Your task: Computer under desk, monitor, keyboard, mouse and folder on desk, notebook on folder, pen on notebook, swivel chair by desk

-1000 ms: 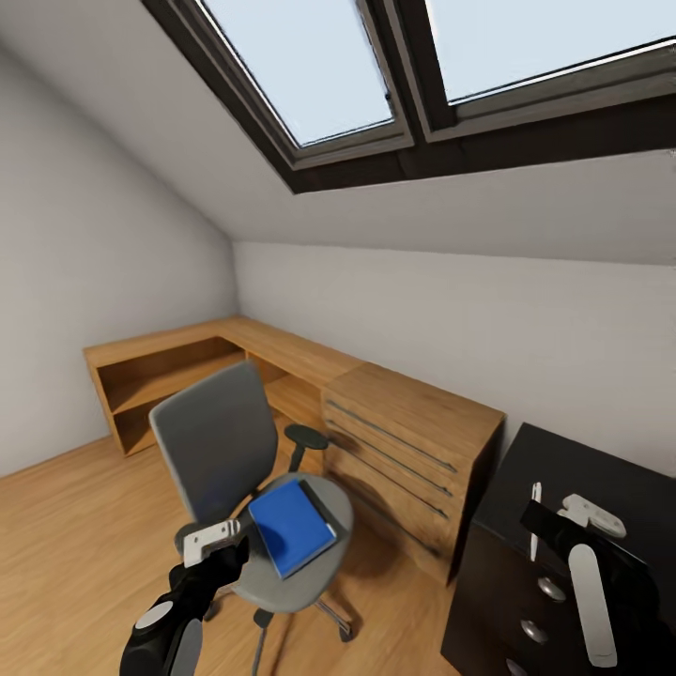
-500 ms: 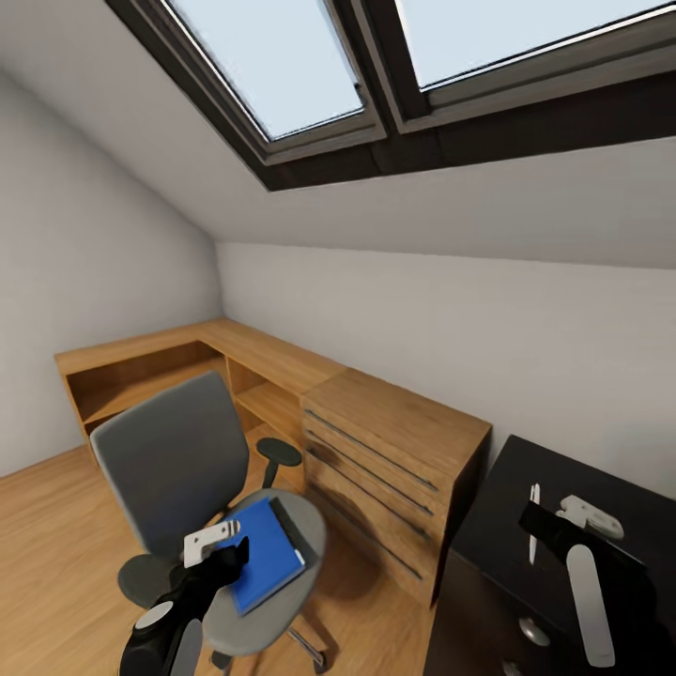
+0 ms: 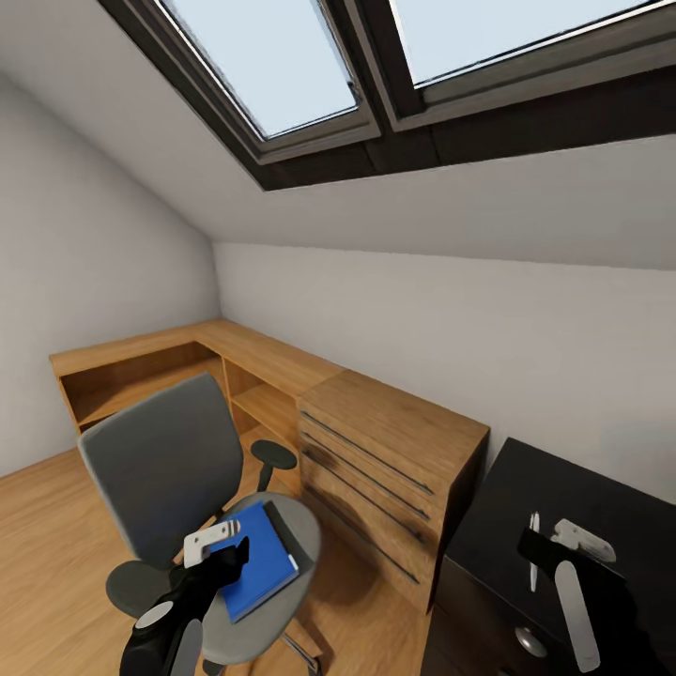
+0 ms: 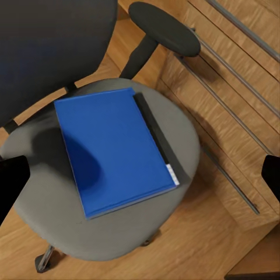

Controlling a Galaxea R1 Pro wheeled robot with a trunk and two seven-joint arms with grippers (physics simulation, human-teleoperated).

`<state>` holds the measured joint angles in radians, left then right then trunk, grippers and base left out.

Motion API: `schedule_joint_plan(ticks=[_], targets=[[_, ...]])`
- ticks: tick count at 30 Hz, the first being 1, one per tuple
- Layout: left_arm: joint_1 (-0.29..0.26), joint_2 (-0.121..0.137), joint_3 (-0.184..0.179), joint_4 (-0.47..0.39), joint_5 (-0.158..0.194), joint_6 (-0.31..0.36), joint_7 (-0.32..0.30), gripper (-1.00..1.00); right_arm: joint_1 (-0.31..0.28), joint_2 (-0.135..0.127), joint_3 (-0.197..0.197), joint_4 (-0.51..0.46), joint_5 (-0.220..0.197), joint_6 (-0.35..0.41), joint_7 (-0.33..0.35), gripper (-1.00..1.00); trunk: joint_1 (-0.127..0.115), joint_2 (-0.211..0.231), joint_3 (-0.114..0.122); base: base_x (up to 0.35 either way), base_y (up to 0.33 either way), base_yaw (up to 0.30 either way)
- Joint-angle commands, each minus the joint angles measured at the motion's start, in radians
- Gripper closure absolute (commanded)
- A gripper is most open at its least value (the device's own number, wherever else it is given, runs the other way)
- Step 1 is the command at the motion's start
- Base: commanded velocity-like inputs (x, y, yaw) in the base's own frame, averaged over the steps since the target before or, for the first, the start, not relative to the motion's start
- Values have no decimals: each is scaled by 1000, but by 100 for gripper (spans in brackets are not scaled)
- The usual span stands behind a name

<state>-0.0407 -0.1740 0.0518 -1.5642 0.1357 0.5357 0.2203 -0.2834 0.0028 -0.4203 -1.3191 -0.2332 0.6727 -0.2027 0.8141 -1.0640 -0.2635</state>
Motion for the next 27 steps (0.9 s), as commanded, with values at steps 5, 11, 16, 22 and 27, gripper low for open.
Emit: schedule_joint_plan(ticks=[5,11,16,22,27], targets=[[-1,0,0,-1,10,4,7,-100,-21,-7,1,85,56,-52,-6,100,0,-1,-1,2,-3,0],[-1,0,0,-1,10,4,7,-100,-66,-9,1,195,175,-126,-8,100,0,-1,-1,0,0,0],[-1,0,0,-1,10,4,7,-100,-91,-8,1,270,240,-190,-13,100,0,-1,-1,0,0,0],[-1,0,0,-1,10,4,7,-100,-115,-8,3,335,279,-233,-37,100,0,-1,-1,0,0,0],[-1,0,0,-1,10,3,7,-100,-138,-8,3,392,297,-267,-54,100,0,-1,-1,0,0,0]])
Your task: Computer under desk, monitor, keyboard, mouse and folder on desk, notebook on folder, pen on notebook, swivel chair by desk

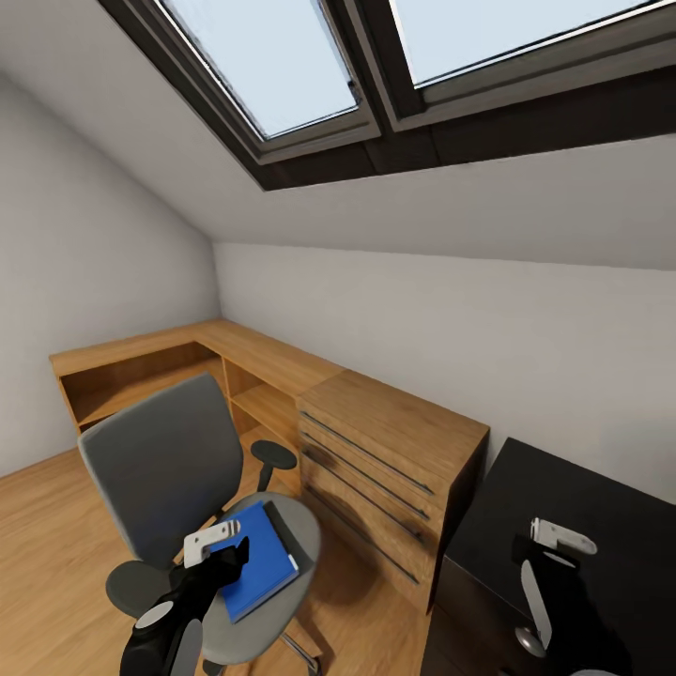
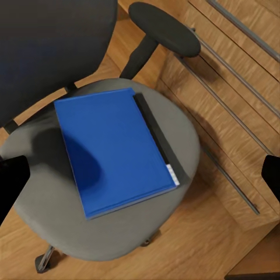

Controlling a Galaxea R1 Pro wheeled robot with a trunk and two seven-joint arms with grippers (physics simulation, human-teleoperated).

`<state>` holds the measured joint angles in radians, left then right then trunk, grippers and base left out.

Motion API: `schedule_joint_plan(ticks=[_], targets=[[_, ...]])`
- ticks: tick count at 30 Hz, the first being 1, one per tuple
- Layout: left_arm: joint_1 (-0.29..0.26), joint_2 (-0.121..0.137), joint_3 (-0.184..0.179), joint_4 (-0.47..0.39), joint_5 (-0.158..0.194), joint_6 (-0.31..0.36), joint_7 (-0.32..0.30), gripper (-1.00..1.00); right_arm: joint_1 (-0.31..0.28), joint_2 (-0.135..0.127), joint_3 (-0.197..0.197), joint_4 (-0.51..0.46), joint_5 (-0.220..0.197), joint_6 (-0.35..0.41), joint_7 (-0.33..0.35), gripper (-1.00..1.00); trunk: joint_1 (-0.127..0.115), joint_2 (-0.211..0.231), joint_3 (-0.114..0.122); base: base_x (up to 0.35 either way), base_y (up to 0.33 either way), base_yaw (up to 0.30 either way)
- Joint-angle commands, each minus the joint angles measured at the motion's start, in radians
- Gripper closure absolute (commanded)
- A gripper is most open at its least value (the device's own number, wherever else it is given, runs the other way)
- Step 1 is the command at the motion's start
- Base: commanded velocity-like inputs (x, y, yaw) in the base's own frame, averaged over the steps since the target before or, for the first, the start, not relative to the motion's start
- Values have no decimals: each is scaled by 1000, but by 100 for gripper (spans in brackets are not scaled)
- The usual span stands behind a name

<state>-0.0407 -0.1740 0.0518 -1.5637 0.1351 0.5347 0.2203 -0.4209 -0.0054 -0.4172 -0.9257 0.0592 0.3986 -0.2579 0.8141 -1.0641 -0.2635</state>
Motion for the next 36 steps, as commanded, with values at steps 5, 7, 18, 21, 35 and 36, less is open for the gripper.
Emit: schedule_joint_plan(ticks=[5,7,18,21,35,36], targets=[[-1,-1,0,-1,11,4,7,-100,-27,-1,0,59,11,-28,-3,100,0,-1,-1,5,0,0],[-1,-1,0,-1,11,3,7,-100,-49,-4,0,104,19,-53,-5,100,0,-1,-1,105,0,0],[-1,0,0,-1,11,5,7,-100,-125,-25,-1,292,76,-127,-7,100,0,-1,-1,124,0,0],[-1,-1,0,-1,11,5,7,-100,-142,-36,-2,334,76,-129,-7,100,0,-1,-1,13,0,0],[-1,-1,-1,-2,11,5,7,-100,-177,-59,-3,401,73,-127,-7,100,-27,48,21,1,0,0],[-1,-1,-1,-2,11,5,7,-100,-177,-59,-3,401,73,-127,-7,100,-31,55,24,0,0,0]])
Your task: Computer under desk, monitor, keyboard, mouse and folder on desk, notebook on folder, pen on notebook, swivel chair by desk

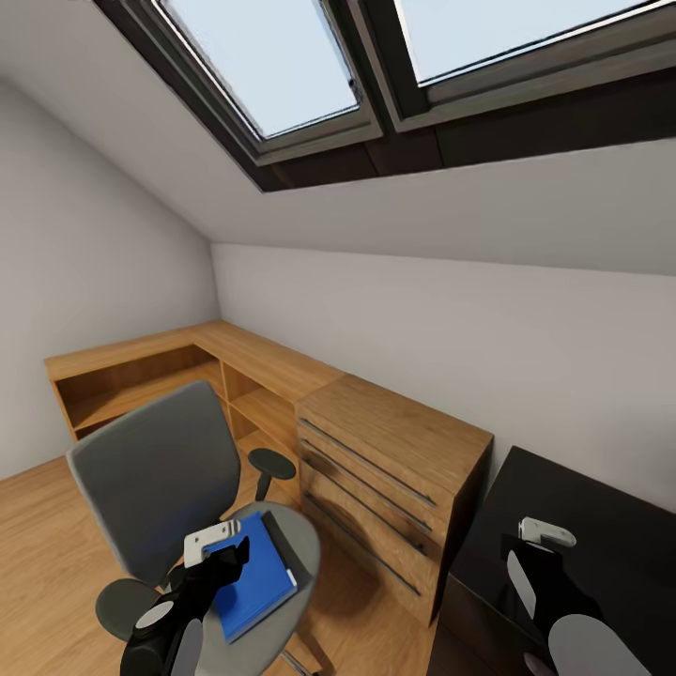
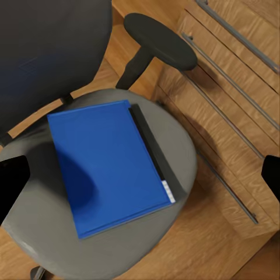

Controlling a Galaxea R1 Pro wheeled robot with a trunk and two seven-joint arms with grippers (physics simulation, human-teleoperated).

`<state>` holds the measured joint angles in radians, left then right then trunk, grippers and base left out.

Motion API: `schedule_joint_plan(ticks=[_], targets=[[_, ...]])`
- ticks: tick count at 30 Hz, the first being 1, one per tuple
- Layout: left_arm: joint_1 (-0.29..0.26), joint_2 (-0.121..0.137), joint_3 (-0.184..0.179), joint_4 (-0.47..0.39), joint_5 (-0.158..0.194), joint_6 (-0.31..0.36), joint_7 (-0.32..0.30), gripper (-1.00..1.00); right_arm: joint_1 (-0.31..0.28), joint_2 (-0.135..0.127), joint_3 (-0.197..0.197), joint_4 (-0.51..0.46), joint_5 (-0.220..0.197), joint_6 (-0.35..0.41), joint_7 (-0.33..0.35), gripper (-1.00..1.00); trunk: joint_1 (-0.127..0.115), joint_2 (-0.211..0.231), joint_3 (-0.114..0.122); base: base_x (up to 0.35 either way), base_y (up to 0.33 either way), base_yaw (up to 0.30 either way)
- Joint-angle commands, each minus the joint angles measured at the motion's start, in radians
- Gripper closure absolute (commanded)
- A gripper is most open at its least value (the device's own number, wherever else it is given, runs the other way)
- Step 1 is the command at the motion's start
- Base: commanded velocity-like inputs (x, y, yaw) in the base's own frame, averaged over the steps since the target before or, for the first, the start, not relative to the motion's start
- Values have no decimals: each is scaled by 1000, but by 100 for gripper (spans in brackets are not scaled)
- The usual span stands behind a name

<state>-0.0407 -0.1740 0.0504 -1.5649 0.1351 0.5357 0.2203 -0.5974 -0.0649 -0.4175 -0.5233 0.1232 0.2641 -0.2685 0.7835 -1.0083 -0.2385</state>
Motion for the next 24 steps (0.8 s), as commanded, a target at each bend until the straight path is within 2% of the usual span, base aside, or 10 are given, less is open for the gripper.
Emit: schedule_joint_plan(ticks=[1,3,17,24], targets=[[-1,0,0,-1,11,4,7,-100,-1,1,-3,-1,9,7,3,100,-4,6,2,0,0,0],[-1,0,0,-1,11,4,7,-100,-1,1,-3,-1,9,7,3,100,-11,20,8,0,0,0],[-1,0,1,-7,14,5,7,-100,-1,1,-4,-3,9,8,3,100,-11,20,8,0,0,0],[-1,0,-2,-13,15,3,8,-100,-1,1,-4,-3,9,9,3,100,15,-29,-14,0,0,0]])
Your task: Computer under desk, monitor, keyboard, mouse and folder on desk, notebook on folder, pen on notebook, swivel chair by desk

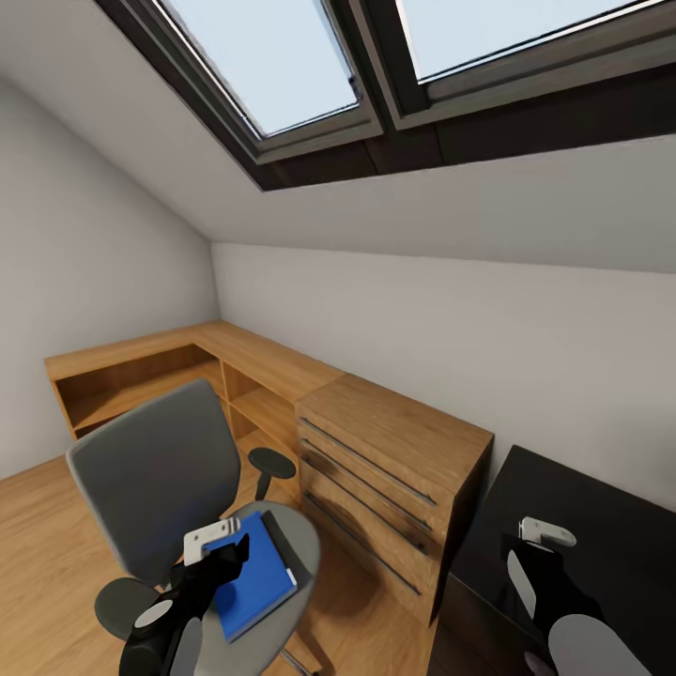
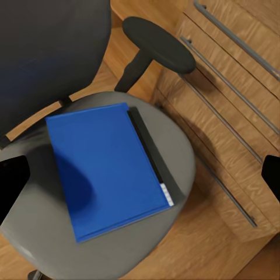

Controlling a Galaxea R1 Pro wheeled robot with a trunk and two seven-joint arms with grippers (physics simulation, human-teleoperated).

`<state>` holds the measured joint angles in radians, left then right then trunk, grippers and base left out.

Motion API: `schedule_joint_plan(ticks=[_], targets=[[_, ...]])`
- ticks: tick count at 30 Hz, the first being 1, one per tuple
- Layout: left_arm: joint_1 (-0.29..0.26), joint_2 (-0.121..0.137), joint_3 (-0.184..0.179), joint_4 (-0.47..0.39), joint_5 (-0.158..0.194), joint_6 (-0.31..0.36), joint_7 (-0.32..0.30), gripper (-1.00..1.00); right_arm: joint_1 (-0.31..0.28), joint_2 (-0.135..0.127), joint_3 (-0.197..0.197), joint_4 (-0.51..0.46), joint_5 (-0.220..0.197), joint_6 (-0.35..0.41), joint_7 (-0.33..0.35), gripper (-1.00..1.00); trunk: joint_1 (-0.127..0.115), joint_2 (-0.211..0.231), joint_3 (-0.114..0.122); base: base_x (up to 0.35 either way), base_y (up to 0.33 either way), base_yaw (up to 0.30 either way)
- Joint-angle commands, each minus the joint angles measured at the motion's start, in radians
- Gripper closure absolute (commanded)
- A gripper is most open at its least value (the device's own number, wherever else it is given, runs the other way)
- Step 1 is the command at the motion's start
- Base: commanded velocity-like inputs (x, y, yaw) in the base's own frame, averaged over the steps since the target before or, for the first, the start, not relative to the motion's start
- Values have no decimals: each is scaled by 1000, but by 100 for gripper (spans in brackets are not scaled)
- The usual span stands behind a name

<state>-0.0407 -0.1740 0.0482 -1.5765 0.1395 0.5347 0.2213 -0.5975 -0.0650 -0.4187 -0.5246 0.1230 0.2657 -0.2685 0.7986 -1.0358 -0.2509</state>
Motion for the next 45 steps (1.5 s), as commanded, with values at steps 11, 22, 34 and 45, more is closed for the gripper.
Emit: schedule_joint_plan(ticks=[11,22,34,45], targets=[[-1,0,-1,-2,11,4,7,-100,-1,1,-3,-2,9,7,3,100,42,-78,-36,0,0,0],[-1,0,-2,-1,11,4,7,-100,-1,1,-2,-2,9,11,4,-100,62,-113,-52,0,0,0],[-1,0,-1,-1,11,4,7,-100,-1,0,-3,-5,9,11,5,-100,62,-113,-52,0,0,0],[-1,0,-1,0,11,4,7,-100,-1,1,-4,-19,9,7,7,-100,62,-113,-52,0,0,0]])
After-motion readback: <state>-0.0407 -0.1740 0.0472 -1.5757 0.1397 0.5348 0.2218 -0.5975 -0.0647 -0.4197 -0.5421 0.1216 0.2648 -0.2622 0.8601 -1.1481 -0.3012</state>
